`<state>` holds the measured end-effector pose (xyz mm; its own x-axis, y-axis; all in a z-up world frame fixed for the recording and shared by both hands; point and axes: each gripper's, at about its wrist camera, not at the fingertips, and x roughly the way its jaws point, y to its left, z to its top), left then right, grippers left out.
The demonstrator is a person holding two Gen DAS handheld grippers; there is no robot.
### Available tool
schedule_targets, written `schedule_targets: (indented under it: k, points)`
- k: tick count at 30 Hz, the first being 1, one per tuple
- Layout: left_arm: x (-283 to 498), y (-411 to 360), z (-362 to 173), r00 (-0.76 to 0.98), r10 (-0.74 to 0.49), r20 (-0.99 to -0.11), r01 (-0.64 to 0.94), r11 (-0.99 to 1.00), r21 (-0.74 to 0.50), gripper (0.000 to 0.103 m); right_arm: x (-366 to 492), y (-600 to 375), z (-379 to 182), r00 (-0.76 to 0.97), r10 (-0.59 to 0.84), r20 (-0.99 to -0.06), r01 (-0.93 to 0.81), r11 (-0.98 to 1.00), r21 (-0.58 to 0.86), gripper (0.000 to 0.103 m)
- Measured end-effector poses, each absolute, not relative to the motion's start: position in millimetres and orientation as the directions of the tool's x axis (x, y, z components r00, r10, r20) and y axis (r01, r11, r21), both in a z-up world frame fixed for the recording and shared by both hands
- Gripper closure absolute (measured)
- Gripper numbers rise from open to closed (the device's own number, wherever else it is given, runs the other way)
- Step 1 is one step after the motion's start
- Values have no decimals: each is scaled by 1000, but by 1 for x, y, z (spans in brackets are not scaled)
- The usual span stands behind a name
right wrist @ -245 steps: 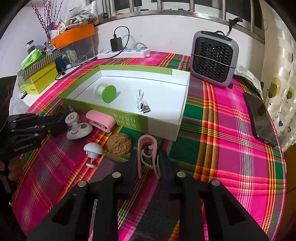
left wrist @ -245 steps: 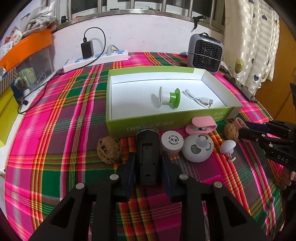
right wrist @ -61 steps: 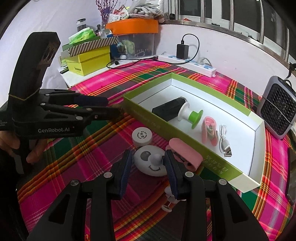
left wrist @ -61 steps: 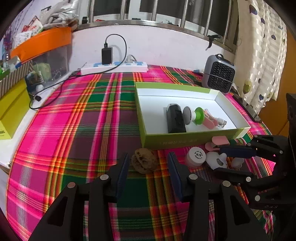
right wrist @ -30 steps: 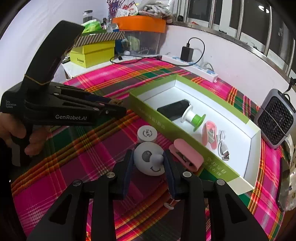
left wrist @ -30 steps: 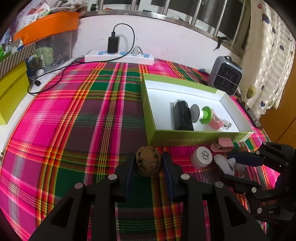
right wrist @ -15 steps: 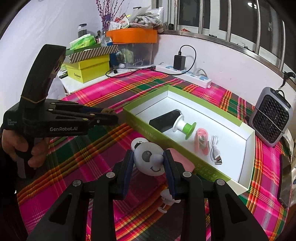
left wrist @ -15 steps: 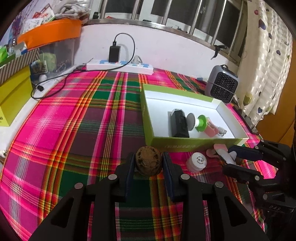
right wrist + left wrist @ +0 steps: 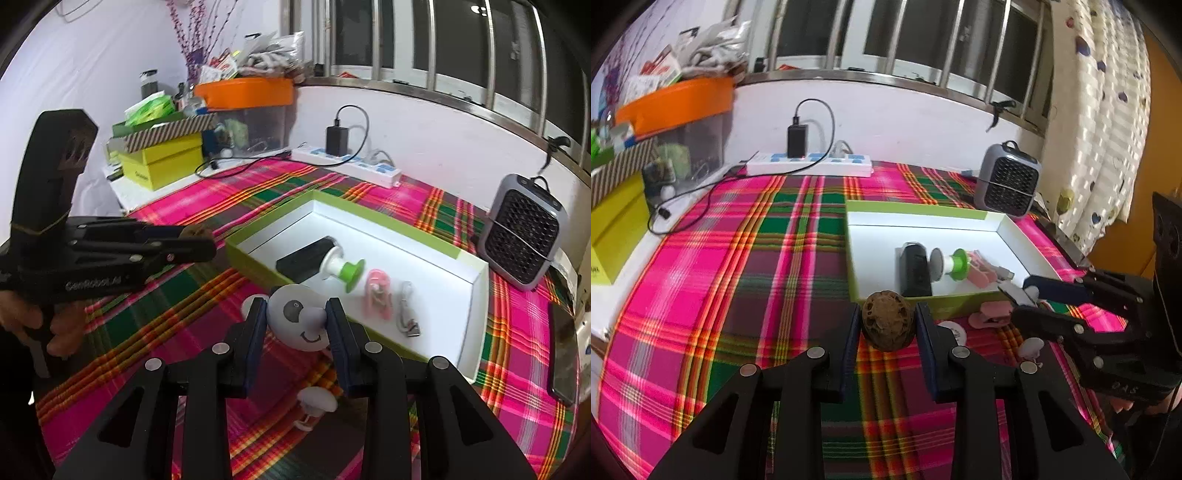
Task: Organize objects
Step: 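Carry the panda disc and walnut over the box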
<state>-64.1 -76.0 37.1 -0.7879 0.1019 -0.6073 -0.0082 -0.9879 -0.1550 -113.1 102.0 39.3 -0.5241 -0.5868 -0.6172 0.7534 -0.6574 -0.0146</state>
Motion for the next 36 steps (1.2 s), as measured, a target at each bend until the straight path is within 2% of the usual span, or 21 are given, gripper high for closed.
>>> schedule_targets:
  k: [23,36]
  points:
    - [-106,-39,55,-772,110,-626,-75,-994,-82,75,-140,140,53,-636,-549,-542,624,-780,57,69]
    - [-137,-53,37,-742,55,-669,-8,-997,-73,75,-164,143,40,-651,-487,-583,567,-822,54,69]
